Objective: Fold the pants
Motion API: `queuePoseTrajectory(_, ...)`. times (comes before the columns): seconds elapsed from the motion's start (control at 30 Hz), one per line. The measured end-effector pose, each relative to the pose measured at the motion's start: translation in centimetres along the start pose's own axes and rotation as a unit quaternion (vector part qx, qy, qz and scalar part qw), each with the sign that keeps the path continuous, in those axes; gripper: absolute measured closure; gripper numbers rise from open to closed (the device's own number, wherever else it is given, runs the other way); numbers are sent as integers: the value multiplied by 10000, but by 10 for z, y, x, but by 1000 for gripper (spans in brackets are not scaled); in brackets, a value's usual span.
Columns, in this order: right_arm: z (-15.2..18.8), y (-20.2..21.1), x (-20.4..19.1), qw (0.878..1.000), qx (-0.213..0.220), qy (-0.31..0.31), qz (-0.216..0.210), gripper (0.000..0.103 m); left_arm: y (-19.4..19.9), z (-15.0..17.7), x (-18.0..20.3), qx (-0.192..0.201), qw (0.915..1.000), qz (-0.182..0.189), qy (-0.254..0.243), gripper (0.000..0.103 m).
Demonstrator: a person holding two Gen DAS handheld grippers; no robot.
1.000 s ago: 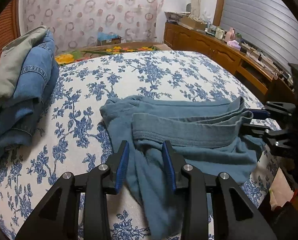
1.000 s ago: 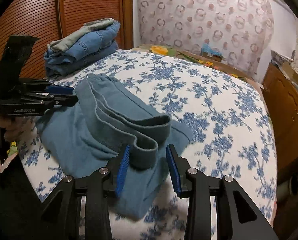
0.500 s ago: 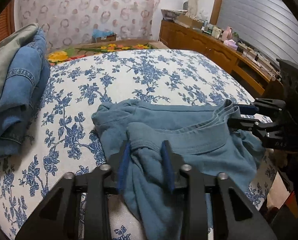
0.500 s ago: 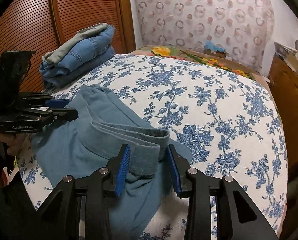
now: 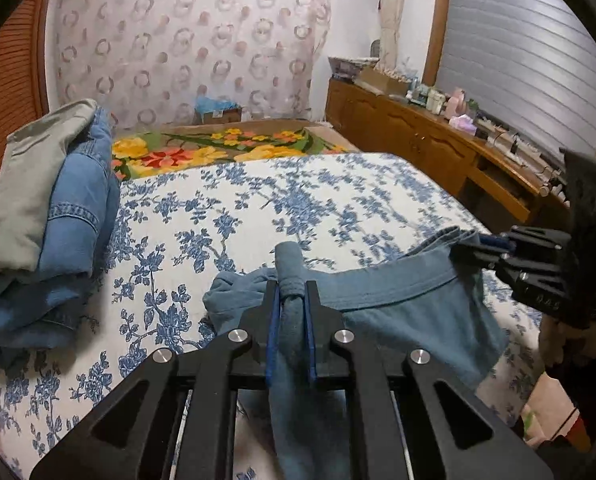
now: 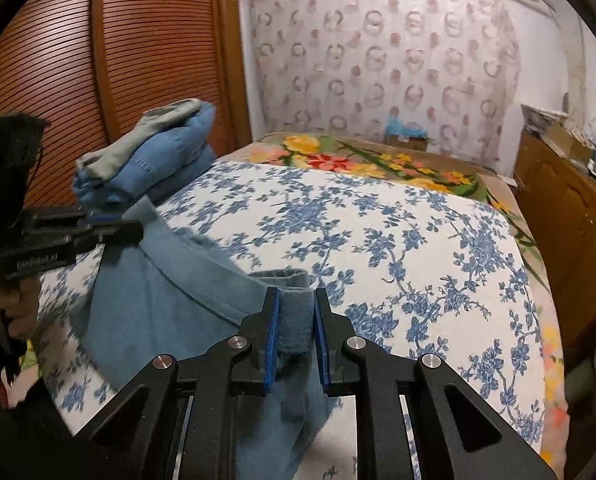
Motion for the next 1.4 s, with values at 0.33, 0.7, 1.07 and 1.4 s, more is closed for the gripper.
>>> queuePoseTrajectory(0.33, 13, -18, -2, 9986, -416, -50, 320, 76, -7, 22, -5, -315, 9993, -163, 90, 52)
queuePoseTrajectory(0.7, 30, 5, -19, 9981, -477, 264, 287, 57, -6, 47, 9, -559, 9984, -70, -66, 39)
queuePoseTrajectory(1.07, 35, -20, -9, 9953, -837, 46, 477, 46, -17, 57, 6, -725, 9973, -109, 2, 29)
queuePoseTrajectory(1.4, 39, -21, -8, 9959, -802, 22, 429, 41, -19, 59, 6, -706, 9974, -172, 3, 27)
Point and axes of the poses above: each gripper's, at about its wrist camera, not at the fingertips, and y roughly against the way its jaws point, x to its right, z to its underside, the point moved 4 cm from there along -y, roughly the way its jaws point, and after that the axes turned 11 degrees about -y, right-handed, at the moved point
